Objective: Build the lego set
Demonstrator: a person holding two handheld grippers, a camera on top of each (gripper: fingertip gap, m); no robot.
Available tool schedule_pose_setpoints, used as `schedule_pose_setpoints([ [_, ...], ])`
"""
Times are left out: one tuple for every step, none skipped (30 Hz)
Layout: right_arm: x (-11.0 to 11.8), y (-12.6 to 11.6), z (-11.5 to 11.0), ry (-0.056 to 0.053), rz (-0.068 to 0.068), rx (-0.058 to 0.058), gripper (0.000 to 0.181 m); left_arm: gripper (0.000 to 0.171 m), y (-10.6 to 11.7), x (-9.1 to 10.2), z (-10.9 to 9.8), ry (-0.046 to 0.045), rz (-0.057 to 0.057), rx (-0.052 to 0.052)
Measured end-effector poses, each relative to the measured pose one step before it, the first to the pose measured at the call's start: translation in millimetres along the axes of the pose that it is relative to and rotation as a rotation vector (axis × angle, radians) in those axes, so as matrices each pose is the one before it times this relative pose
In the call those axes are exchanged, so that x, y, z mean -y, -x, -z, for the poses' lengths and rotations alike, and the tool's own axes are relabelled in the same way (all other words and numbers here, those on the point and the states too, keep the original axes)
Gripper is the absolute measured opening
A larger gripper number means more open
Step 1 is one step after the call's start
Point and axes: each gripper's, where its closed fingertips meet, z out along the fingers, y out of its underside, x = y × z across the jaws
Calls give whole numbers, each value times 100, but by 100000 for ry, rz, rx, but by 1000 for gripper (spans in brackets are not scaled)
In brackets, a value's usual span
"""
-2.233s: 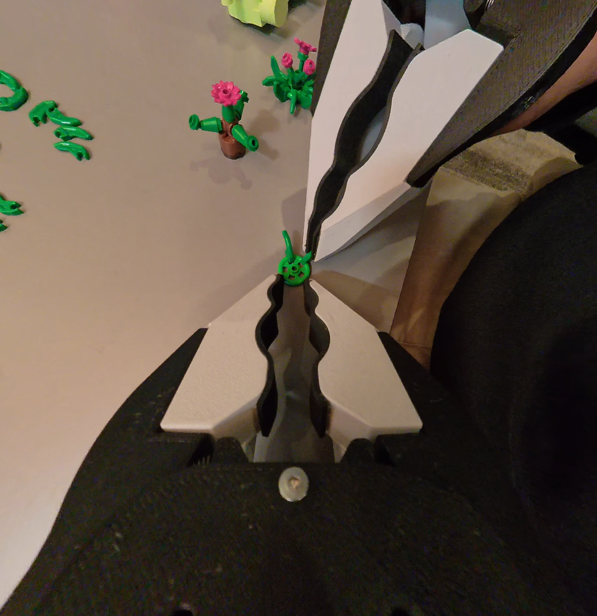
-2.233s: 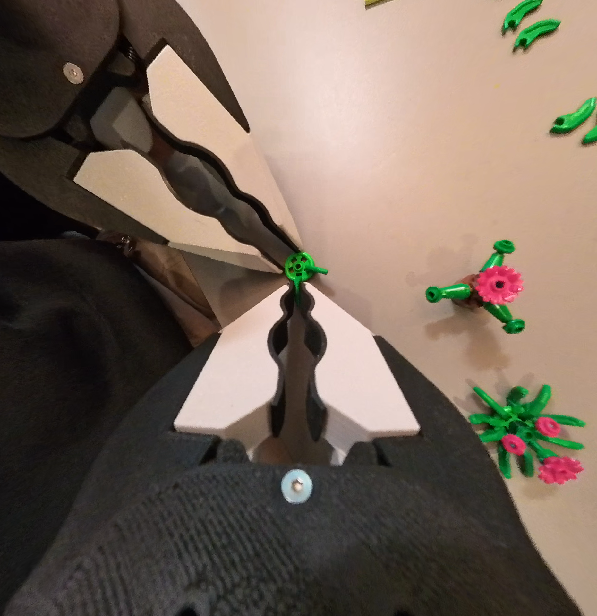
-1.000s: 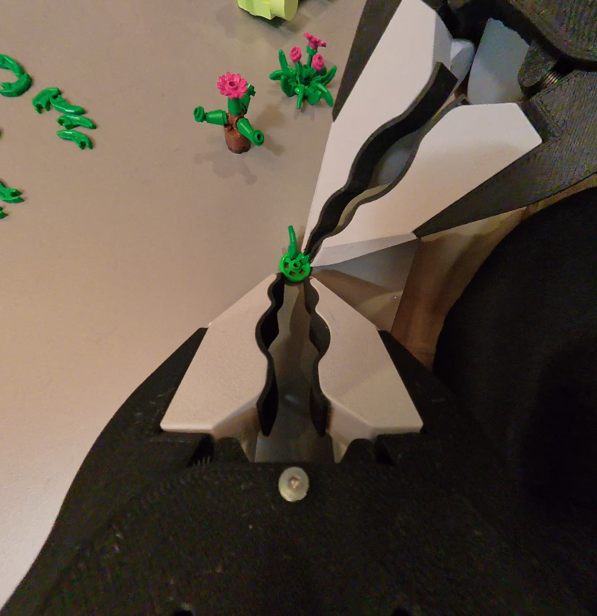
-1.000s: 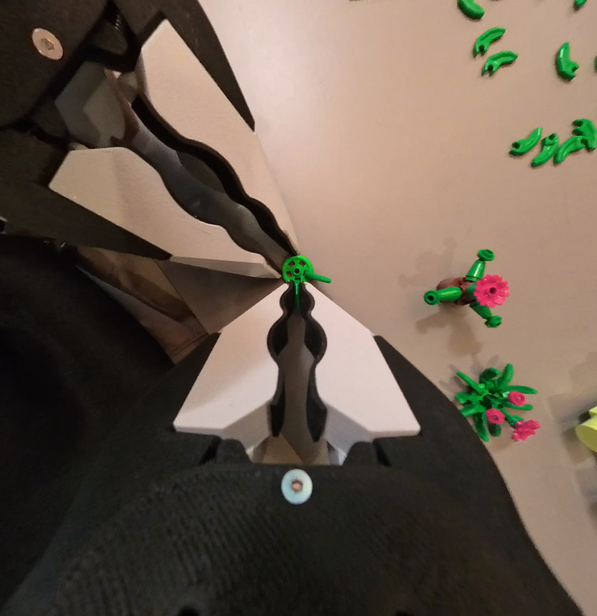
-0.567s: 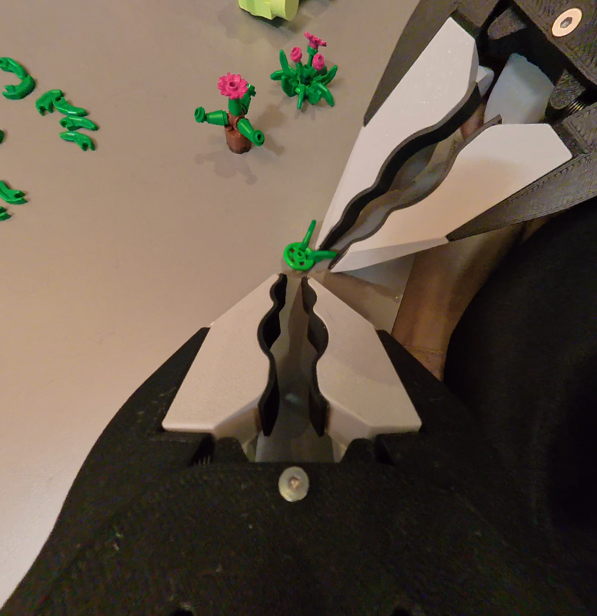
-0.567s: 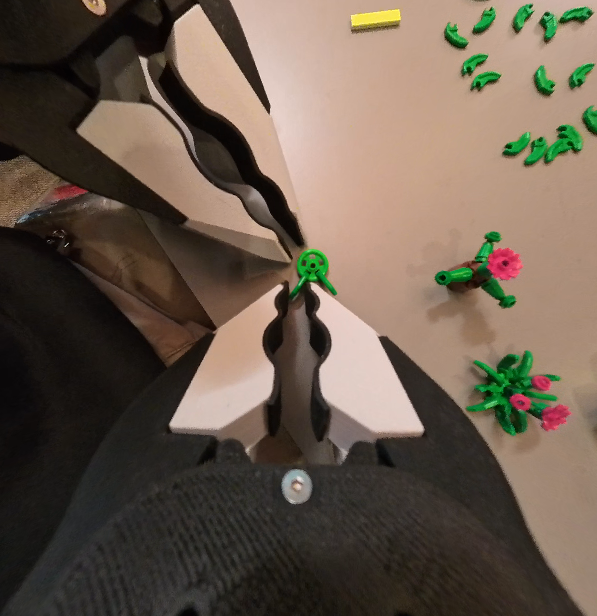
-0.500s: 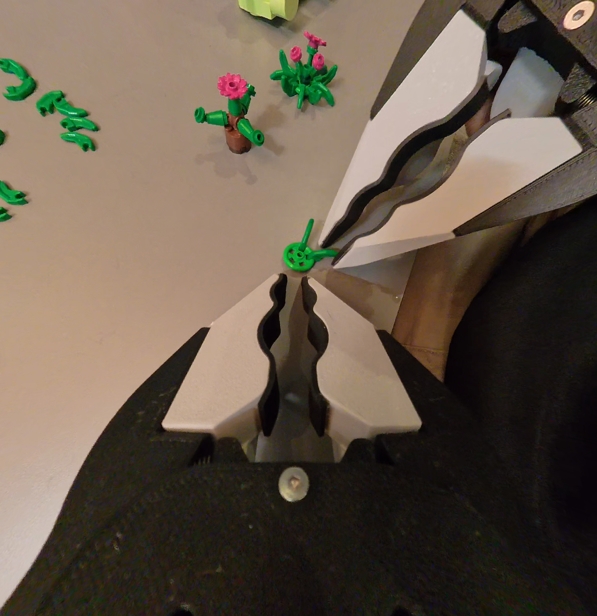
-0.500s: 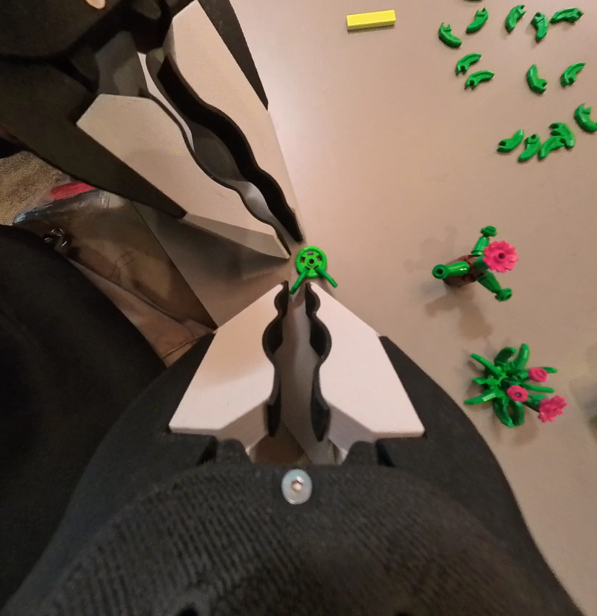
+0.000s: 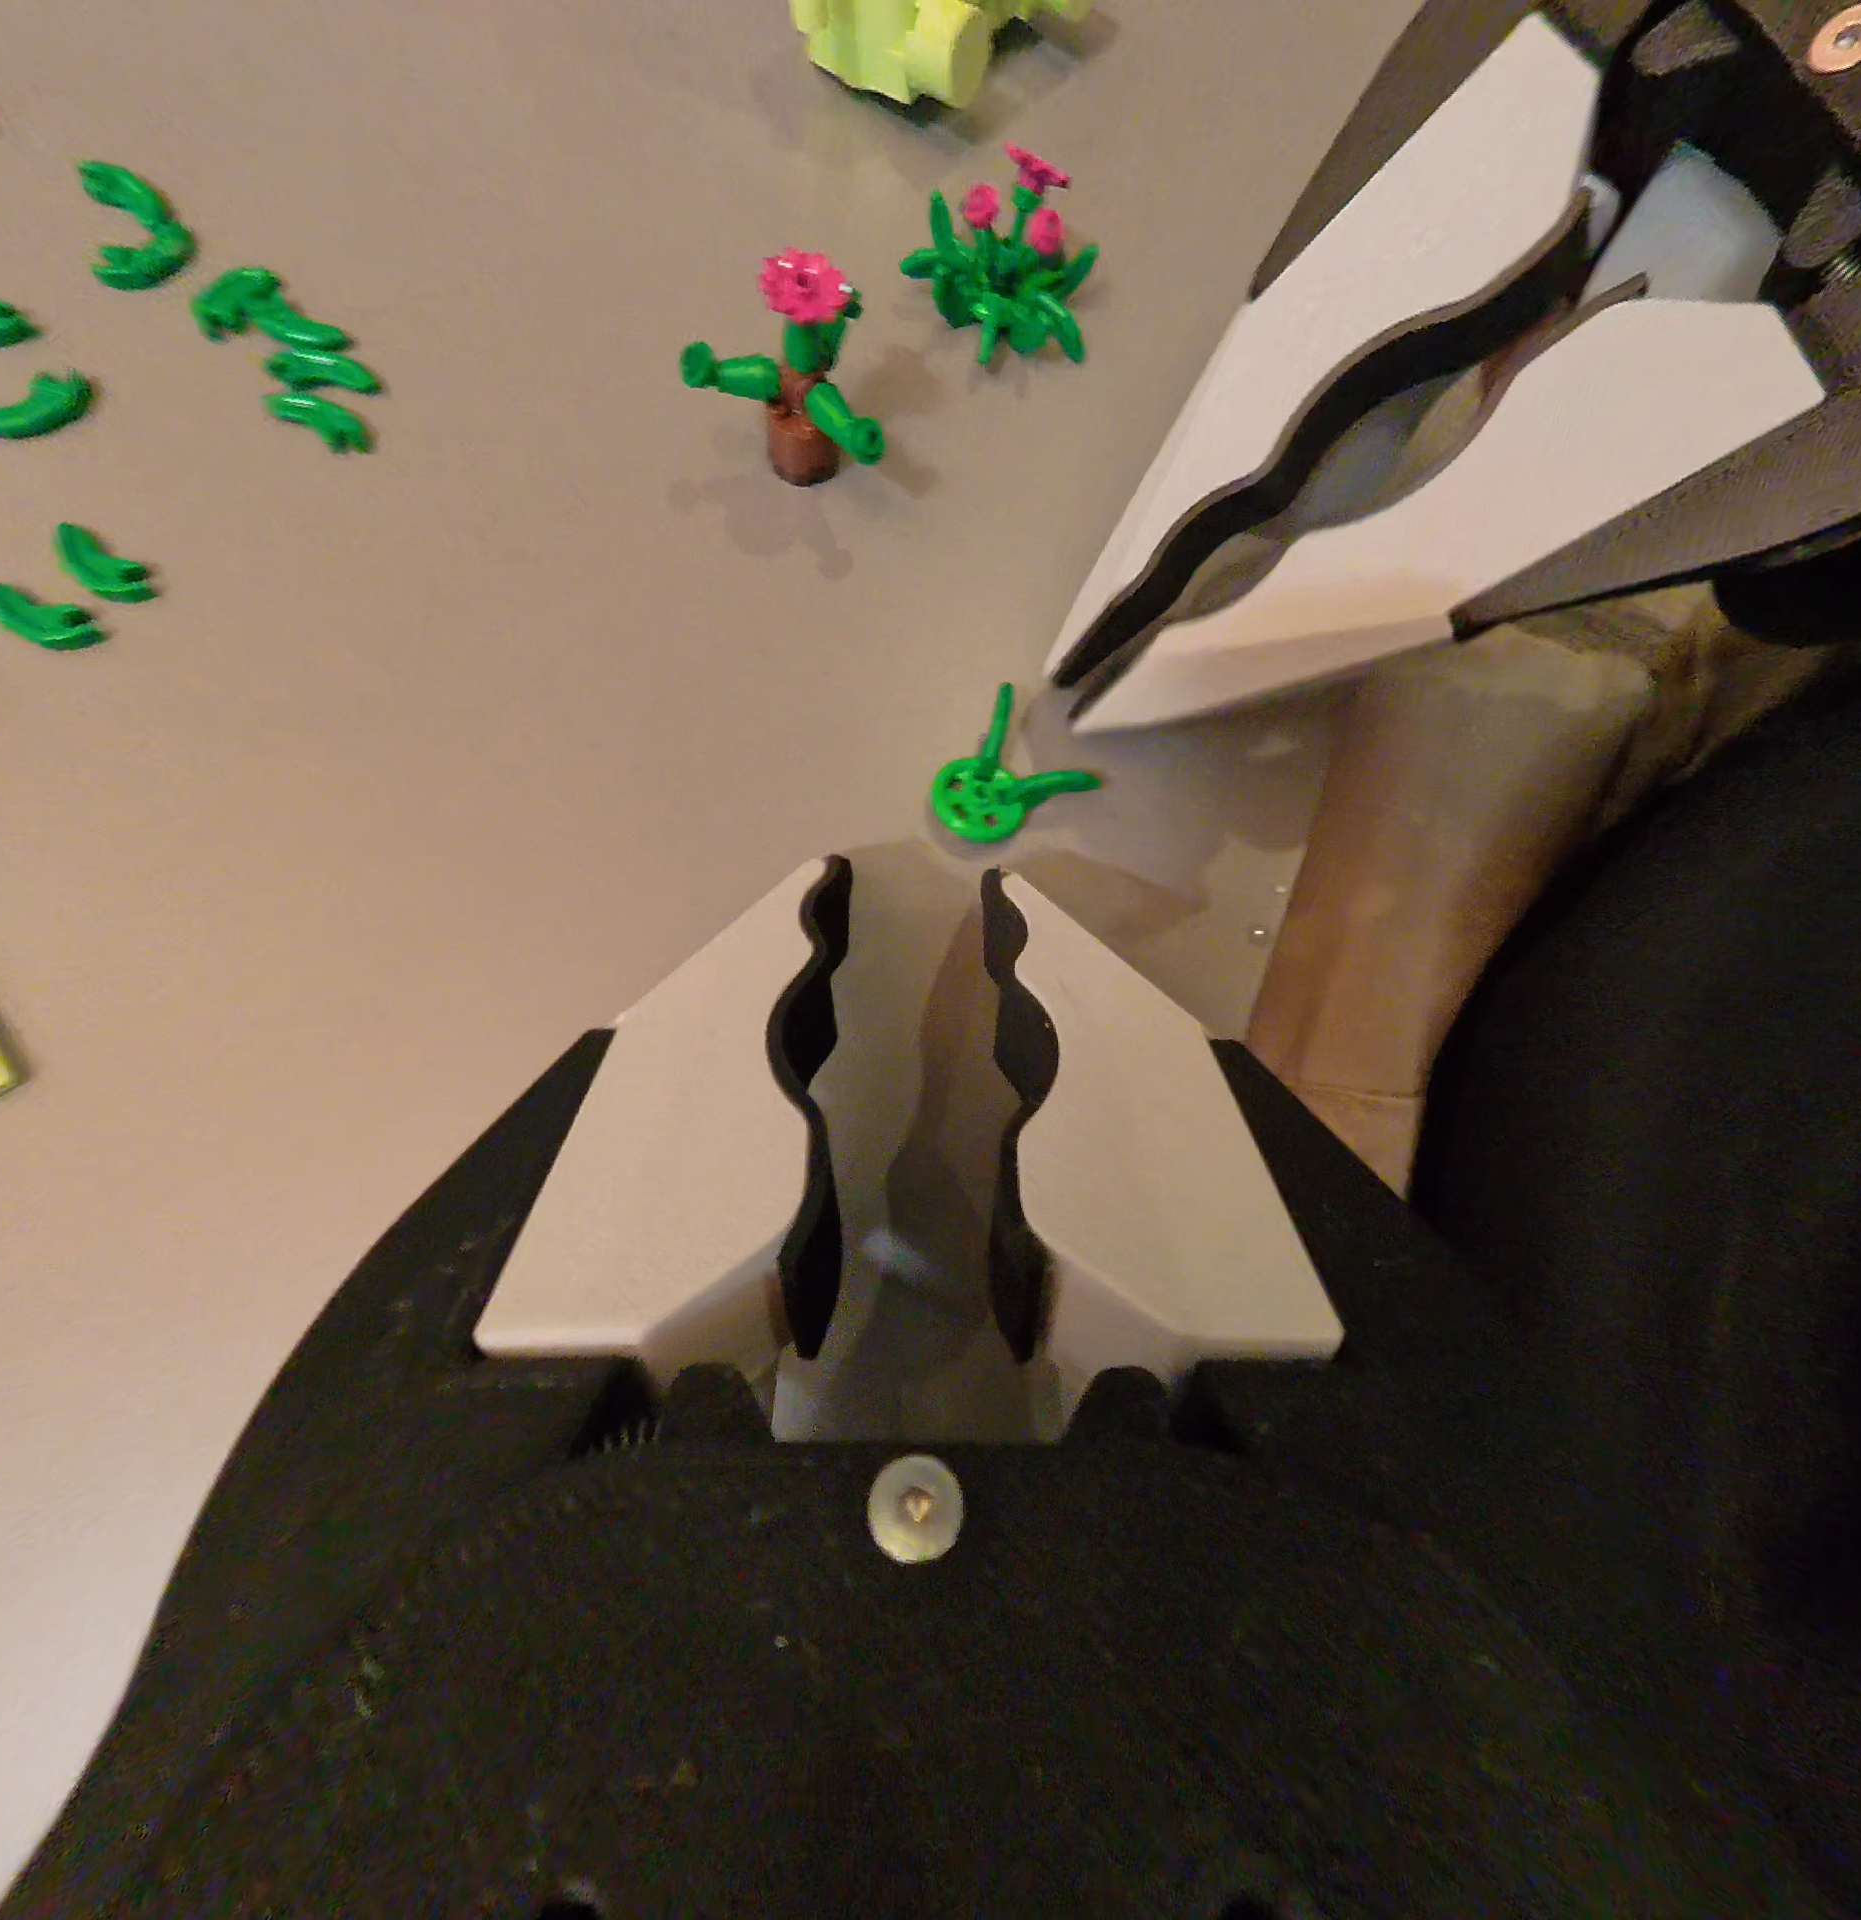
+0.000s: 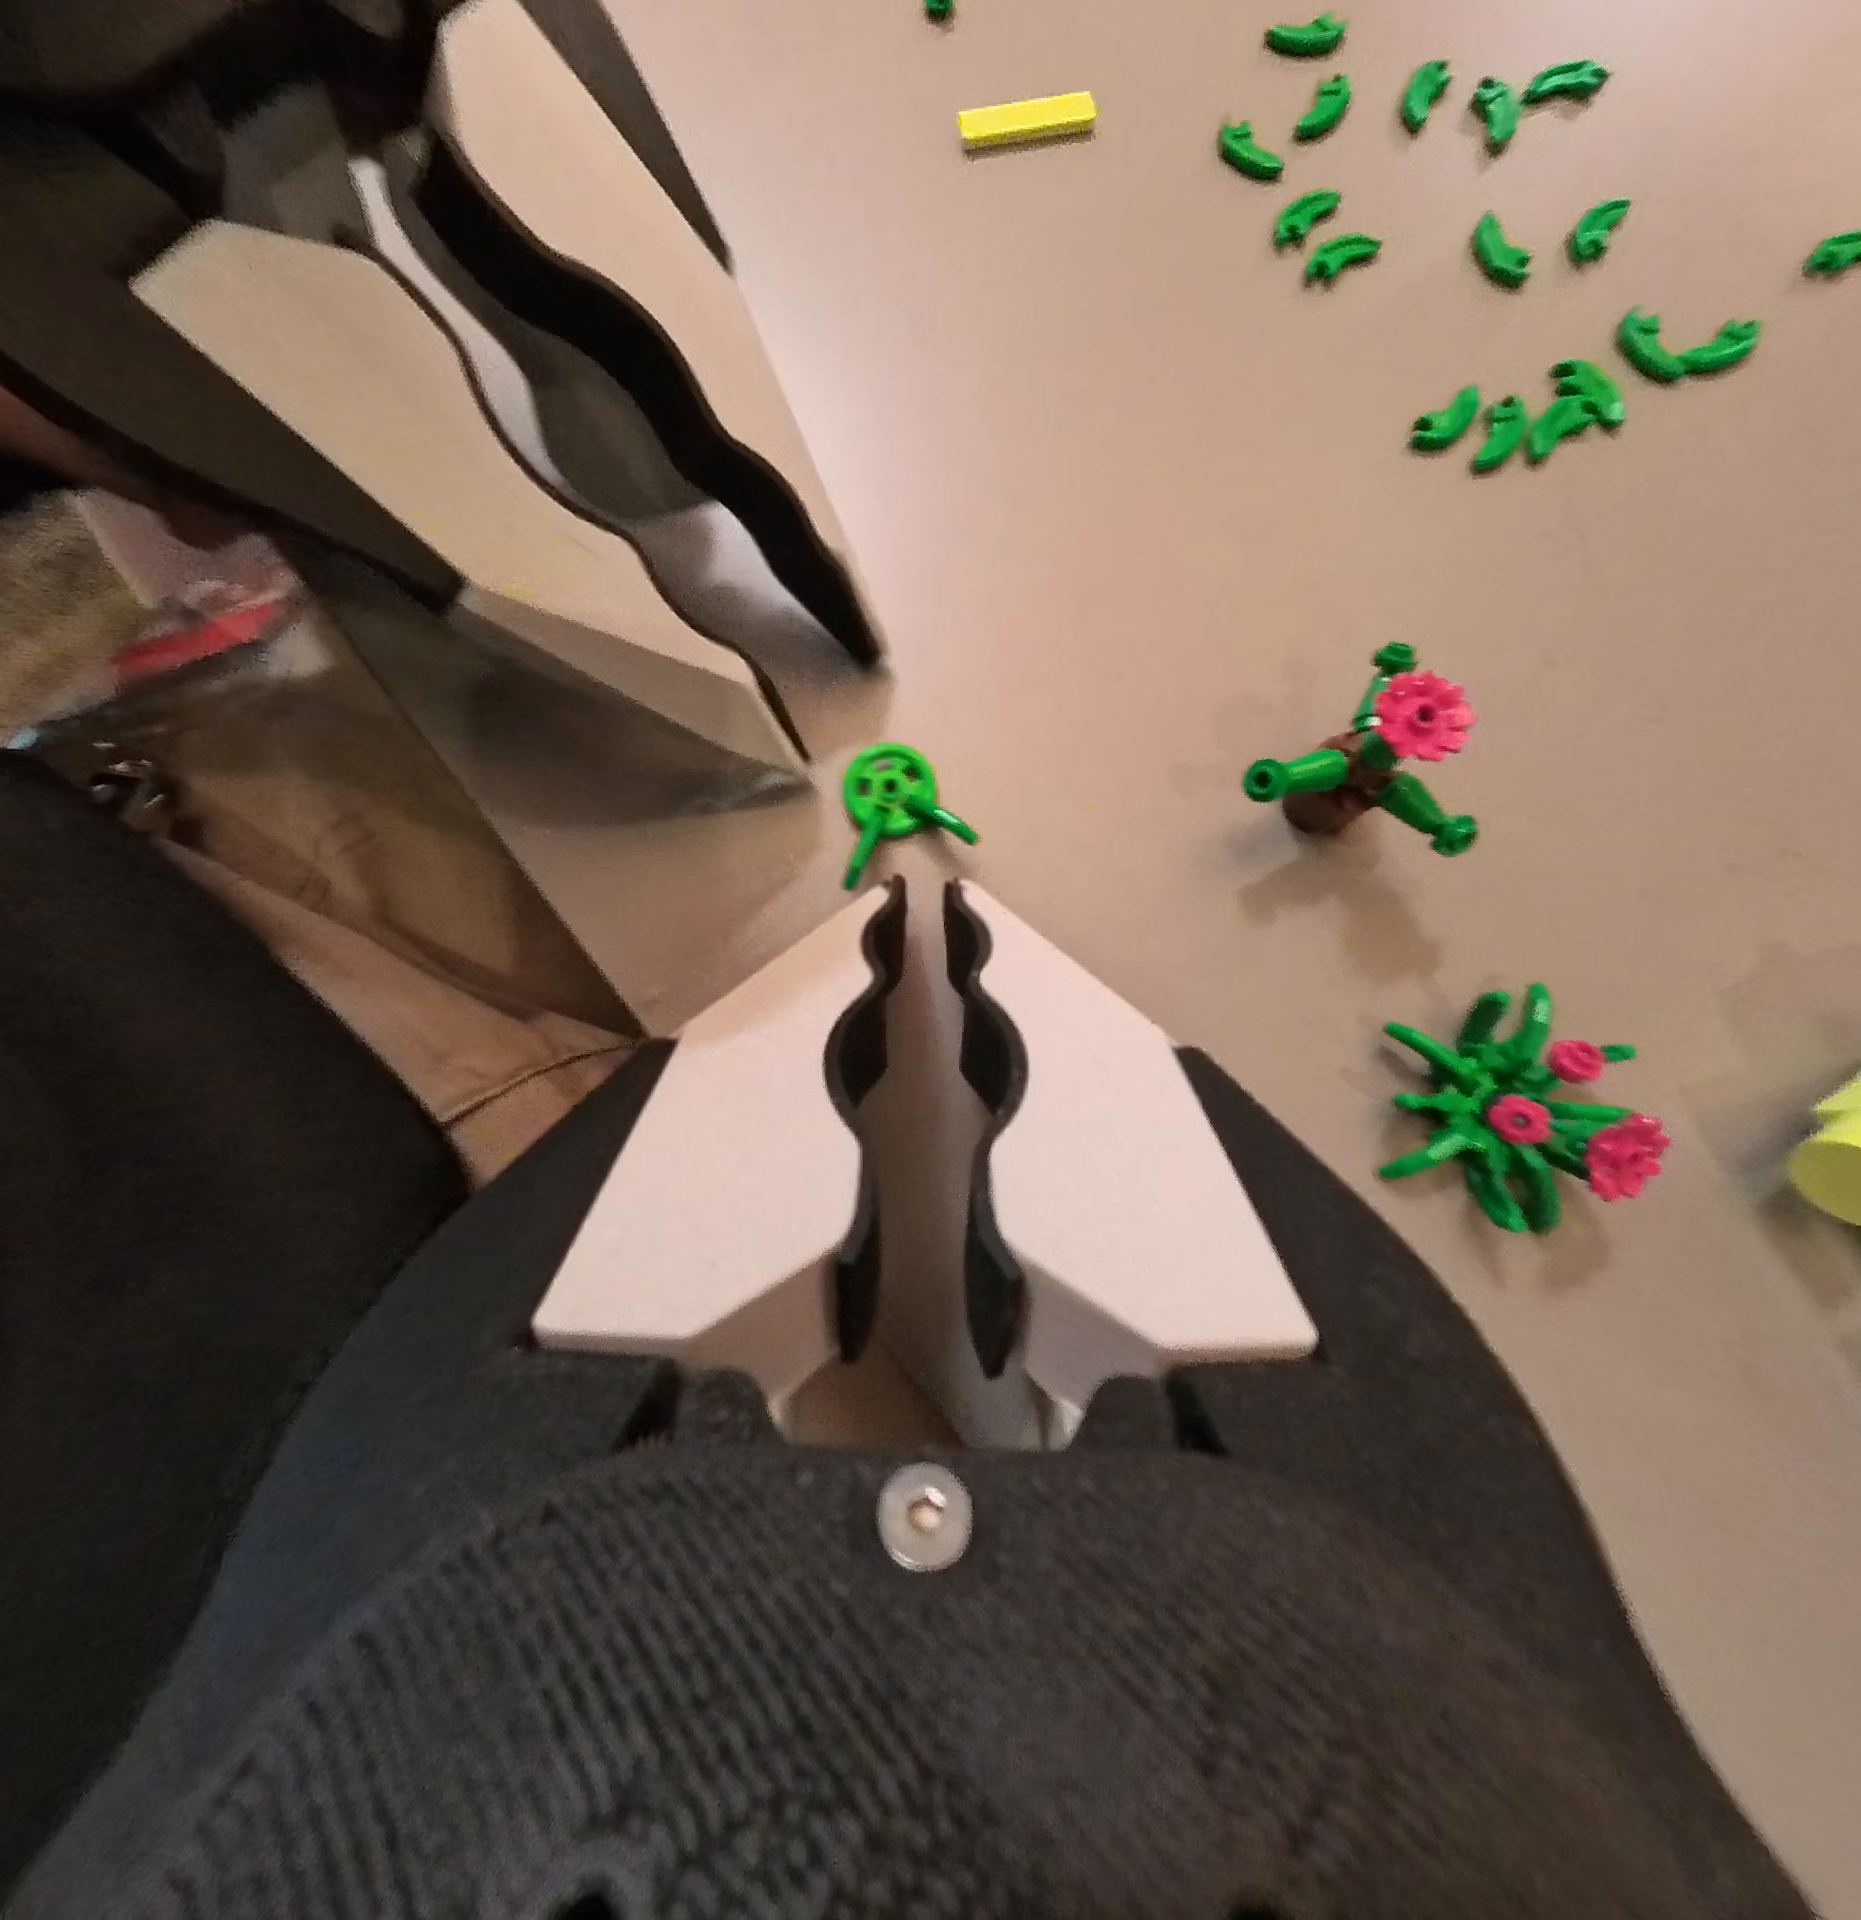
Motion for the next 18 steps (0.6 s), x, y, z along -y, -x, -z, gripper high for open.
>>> schedule_pose_setpoints([
  [-48, -946, 98, 72, 905, -5422, 0, 26, 728, 112, 334, -1546, 578, 2807],
  [11, -1192, 157, -377, 1078, -6858, 0, 26, 925, 200, 402, -1994, 1595, 3422],
  [66, -851, 170, -580, 1430, -4286, 0, 26, 1097, 296, 473, -2358, 2728, 3716],
  [109, -474, 163, -610, 482, -1466, 0, 26, 1265, 390, 496, -2694, 3562, 4248],
  [198, -178, 167, -1181, -627, 594, 0, 26, 1410, 437, 500, -2869, 3664, 4949],
  [281, 43, 171, -1685, -1326, 1988, 0, 26, 1397, 443, 435, -2586, 3251, 4911],
  [311, 273, 160, -1811, -1766, 3285, 0, 26, 1139, 366, 317, -1722, 2645, 3573],
  [327, 586, 123, -1978, -1990, 5093, 0, 26, 790, 282, 142, -810, 1946, 1739],
  [333, 959, 64, -2001, -2235, 7246, 1, 27, 556, 169, -1, 170, 1419, 907],
  [231, 1048, -38, -1635, -2551, 7560, 3, 27, 508, 93, -159, 868, 657, 1237],
  [69, 899, -155, -826, -2409, 6522, 5, 27, 469, 129, -294, 1045, -467, 1683],
  [-133, 607, -259, 157, -1838, 4407, 8, 27, 377, 178, -415, 1224, -1488, 1612],
  [-210, 252, -268, 532, -586, 1772, 10, 27, 291, 219, -494, 1306, -1957, 1421],
  [-261, 17, -251, 904, 1000, -167, 11, 27, 238, 250, -553, 1350, -1973, 1031],
  [-269, -183, -191, 1262, 2158, -1847, 11, 27, 199, 280, -589, 1382, -1688, 672],
  [-275, -301, -153, 1453, 3034, -2845, 12, 27, 263, 294, -600, 1203, -1419, 880],
  [-270, -373, -133, 1592, 3461, -3506, 12, 27, 298, 272, -585, 1314, -1470, 1026],
  [-284, -511, -132, 1755, 3315, -4394, 10, 29, 378, 157, -556, 1994, -1529, 1573],
])
